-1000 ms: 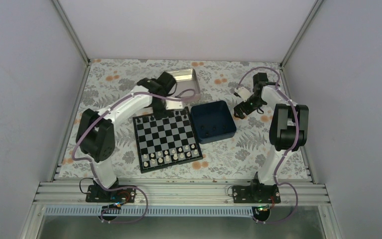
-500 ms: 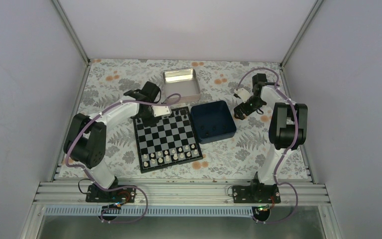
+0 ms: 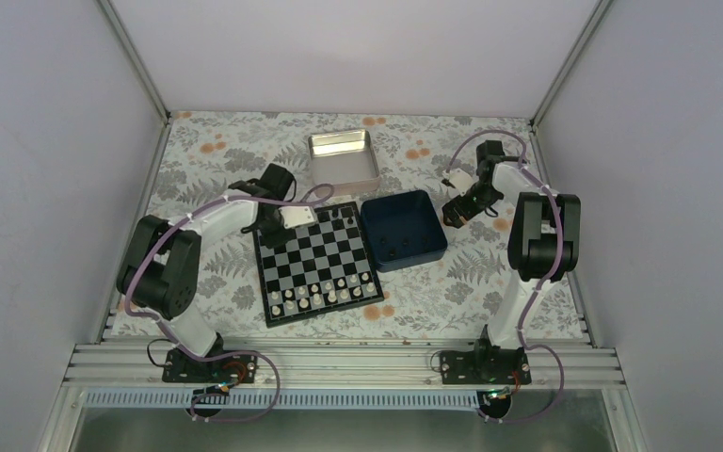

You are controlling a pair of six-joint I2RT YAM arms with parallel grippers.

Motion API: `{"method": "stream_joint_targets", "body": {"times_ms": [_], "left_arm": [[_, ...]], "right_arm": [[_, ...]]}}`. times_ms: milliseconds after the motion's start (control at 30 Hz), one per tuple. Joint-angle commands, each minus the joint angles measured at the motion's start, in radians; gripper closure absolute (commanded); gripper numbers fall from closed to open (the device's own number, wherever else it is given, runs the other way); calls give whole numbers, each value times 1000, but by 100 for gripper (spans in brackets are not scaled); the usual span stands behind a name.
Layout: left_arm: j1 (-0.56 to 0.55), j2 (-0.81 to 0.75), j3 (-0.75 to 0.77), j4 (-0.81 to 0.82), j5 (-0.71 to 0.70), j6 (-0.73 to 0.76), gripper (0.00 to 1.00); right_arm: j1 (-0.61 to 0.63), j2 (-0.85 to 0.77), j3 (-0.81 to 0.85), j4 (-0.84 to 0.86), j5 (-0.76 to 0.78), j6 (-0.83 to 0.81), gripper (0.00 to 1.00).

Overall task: Set up the chess pieces on the board
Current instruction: Place the chess piece on the chessboard.

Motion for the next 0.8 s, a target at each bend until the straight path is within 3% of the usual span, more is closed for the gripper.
{"method": "stream_joint_targets", "body": {"times_ms": [0,767], "left_arm": [[20,-27,-10,28,4,-7,95],[45,-18,21,-31,7,23,95]], "right_arm": [[9,14,22,-13,6,12,0],[9,15,19,-16,7,10,0]]}}
